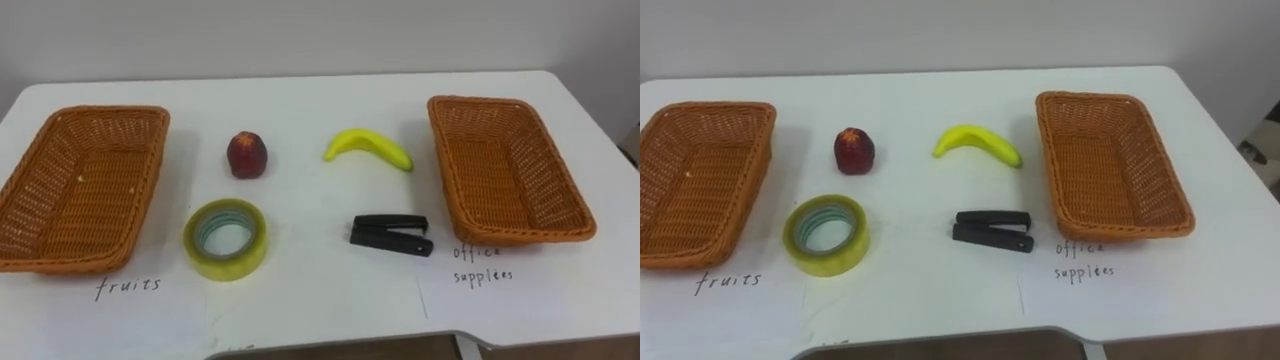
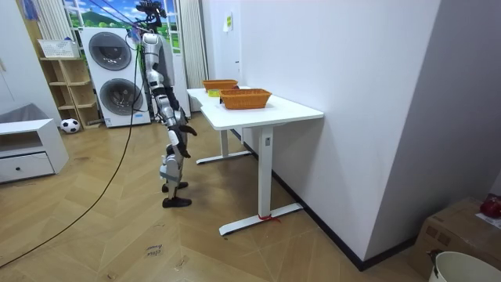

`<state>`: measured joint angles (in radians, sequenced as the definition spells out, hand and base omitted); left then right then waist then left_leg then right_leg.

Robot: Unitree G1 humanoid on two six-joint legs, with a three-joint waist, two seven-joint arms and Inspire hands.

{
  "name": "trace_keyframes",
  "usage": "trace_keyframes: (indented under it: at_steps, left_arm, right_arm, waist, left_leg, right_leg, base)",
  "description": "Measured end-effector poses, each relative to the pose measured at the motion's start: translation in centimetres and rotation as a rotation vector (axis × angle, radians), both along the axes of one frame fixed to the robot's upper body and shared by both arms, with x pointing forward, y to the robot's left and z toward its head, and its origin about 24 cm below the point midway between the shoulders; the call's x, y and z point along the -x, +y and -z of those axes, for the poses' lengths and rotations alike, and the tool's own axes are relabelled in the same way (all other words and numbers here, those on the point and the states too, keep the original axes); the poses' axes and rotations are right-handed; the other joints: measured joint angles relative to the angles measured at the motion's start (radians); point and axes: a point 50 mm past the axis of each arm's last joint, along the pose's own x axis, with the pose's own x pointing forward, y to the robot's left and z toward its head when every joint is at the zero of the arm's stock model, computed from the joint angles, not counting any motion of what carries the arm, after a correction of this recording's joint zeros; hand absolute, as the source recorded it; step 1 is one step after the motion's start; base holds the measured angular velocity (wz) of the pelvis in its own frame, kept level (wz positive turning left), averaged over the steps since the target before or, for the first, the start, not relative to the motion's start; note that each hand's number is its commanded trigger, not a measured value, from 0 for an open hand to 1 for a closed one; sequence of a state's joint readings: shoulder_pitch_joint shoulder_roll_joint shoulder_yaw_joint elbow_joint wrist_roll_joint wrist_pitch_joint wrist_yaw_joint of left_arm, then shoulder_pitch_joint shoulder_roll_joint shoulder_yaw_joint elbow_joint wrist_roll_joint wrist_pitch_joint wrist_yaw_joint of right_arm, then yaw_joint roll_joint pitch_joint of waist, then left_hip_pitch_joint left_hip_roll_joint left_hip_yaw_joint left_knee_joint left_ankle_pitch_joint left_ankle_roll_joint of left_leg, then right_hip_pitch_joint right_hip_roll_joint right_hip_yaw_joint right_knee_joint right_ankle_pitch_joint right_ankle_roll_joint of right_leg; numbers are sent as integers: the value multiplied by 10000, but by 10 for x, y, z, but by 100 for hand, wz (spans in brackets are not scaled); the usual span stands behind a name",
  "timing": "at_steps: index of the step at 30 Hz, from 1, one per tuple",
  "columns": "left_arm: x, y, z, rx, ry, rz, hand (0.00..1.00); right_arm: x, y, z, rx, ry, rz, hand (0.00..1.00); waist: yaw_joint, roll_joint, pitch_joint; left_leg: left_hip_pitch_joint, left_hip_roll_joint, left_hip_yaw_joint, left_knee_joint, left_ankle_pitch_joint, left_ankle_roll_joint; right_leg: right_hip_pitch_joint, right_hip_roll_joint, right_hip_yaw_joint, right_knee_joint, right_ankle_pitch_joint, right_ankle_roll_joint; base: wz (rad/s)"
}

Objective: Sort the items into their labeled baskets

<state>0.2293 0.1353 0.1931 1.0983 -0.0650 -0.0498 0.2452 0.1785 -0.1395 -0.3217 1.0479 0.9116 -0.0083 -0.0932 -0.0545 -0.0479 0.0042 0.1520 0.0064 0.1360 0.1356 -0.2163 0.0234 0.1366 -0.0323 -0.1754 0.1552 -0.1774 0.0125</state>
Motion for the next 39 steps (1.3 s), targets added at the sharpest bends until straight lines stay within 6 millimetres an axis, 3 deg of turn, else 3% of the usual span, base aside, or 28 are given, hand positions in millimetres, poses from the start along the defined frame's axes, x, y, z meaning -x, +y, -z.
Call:
trace_keyframes:
  at_steps: [8,15,20,27,33,39]
  left_arm:
    - [10,2,0,-86,231,29,0]
    - [9,3,-3,-219,326,397,0]
    - [12,3,-3,-225,422,375,0]
    - [9,3,-4,-232,367,403,0]
    - [11,1,-3,-185,475,486,0]
    - [6,-2,-2,-310,434,761,0]
  right_arm:
    - [-26,-36,-28,1957,-402,1143,0]
    - [-67,-60,-78,3905,-1763,1994,0]
    - [-77,-65,-99,5200,-1441,2128,0]
    - [-99,-71,-149,6562,-2921,2622,0]
    - [-113,-66,-194,8329,-4033,2518,0]
    - [-121,-61,-222,9158,-5023,2571,0]
  waist:
    - [-310,-46,-35]
    - [-491,-57,-60]
    - [-501,-59,-46]
    - [-498,-102,-46]
    - [-472,-135,-55]
    - [-361,-194,-44]
  left_leg:
    - [-31,-17,42,-28,1,1]
    - [-256,-5,100,-64,4,5]
    - [-257,2,178,-65,3,4]
    - [-255,-7,145,-59,1,6]
    - [-417,-9,181,-19,5,8]
    - [-416,0,178,-23,4,8]
  right_leg:
    - [-186,13,262,-25,-4,6]
    - [-498,31,361,153,-6,9]
    - [-521,39,365,159,-6,9]
    - [-503,29,354,167,-6,10]
    - [-665,37,399,177,-7,10]
    - [-681,33,361,191,-6,10]
  base:
    - [-7]
    - [-4]
    - [-2]
    - [0]
    - [-2]
    - [0]
